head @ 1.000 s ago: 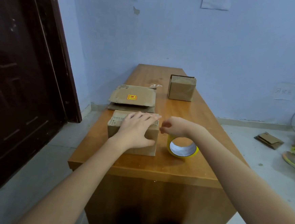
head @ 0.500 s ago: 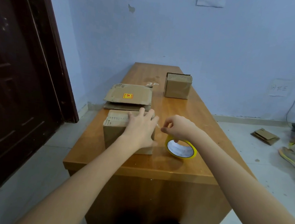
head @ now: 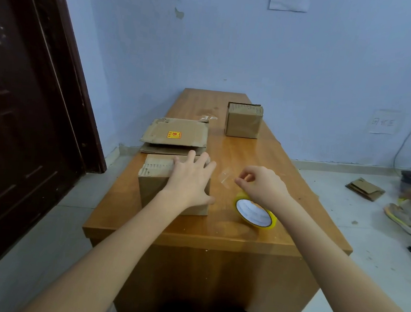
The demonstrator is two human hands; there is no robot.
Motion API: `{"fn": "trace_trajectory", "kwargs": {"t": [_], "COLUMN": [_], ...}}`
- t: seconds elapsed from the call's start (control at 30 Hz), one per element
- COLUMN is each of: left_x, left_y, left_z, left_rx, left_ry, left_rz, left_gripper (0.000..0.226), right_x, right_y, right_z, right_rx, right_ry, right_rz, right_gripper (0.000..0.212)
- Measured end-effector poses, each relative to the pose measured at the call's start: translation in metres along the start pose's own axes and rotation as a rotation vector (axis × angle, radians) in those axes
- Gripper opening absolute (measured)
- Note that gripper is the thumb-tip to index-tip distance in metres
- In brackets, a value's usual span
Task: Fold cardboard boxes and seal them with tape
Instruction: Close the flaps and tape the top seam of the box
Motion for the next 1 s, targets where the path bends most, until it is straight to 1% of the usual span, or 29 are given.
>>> {"fn": "trace_trajectory", "kwargs": {"t": [0.07, 0.13, 0.23, 0.3, 0.33, 0.37, 0.43, 0.5, 0.57, 0.67, 0.73, 0.8, 0.83, 0.93, 1.0], "left_x": [0.000, -0.002, -0.007, -0.012, -0.014, -0.016, -0.018, -0.017, -0.016, -0.015, -0.014, -0.012, -0.012, -0.015, -0.016], "left_y": [0.000, 0.003, 0.012, 0.019, 0.022, 0.024, 0.026, 0.026, 0.027, 0.027, 0.027, 0.028, 0.029, 0.030, 0.030], "left_z": [0.000, 0.000, -0.001, -0.003, -0.004, -0.005, -0.005, -0.006, -0.008, -0.011, -0.011, -0.012, -0.012, -0.013, -0.015], "left_rx": [-0.022, -0.056, -0.103, -0.143, -0.162, -0.176, -0.184, -0.186, -0.195, -0.191, -0.180, -0.182, -0.185, -0.201, -0.210], "left_ry": [-0.009, -0.034, -0.085, -0.086, -0.078, -0.069, -0.062, -0.060, -0.051, -0.035, -0.023, -0.014, -0.010, -0.002, -0.005], "left_rz": [-0.001, -0.006, -0.036, -0.071, -0.087, -0.102, -0.121, -0.126, -0.135, -0.157, -0.169, -0.169, -0.166, -0.112, -0.048], "left_gripper": [0.090, 0.094, 0.089, 0.086, 0.086, 0.087, 0.087, 0.087, 0.087, 0.084, 0.081, 0.080, 0.080, 0.079, 0.079], "right_x": [-0.009, -0.015, -0.021, -0.021, -0.022, -0.021, -0.017, -0.017, -0.013, -0.009, -0.011, -0.010, -0.010, -0.015, -0.022], "right_y": [0.004, 0.009, 0.013, 0.016, 0.018, 0.020, 0.020, 0.018, 0.013, 0.012, 0.012, 0.008, 0.006, 0.018, 0.041], "right_z": [0.004, 0.001, -0.014, -0.028, -0.029, -0.030, -0.041, -0.050, -0.059, -0.061, -0.060, -0.058, -0.059, -0.052, -0.044], "right_rx": [-0.071, -0.222, -0.394, -0.491, -0.523, -0.522, -0.538, -0.581, -0.578, -0.592, -0.660, -0.645, -0.629, -0.666, -0.699], "right_ry": [-0.113, -0.216, -0.316, -0.334, -0.366, -0.405, -0.441, -0.427, -0.376, -0.365, -0.290, -0.202, -0.158, -0.089, -0.075], "right_rz": [0.006, -0.015, -0.079, -0.082, -0.086, -0.042, 0.027, 0.024, 0.026, 0.045, -0.045, -0.131, -0.152, -0.226, -0.197], "right_gripper": [0.018, 0.020, 0.012, 0.039, 0.048, 0.047, 0.035, 0.030, 0.034, 0.039, 0.040, 0.059, 0.065, 0.067, 0.064]}}
Point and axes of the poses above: each hand's wrist, its own x-axis towards the middle knuckle, its own z-axis out of the back of the hand, y = z × x, the point moved 7 cm from there along x, towards the middle knuckle, and after that the axes turned 15 degrees about y, right-handed, at the moved point
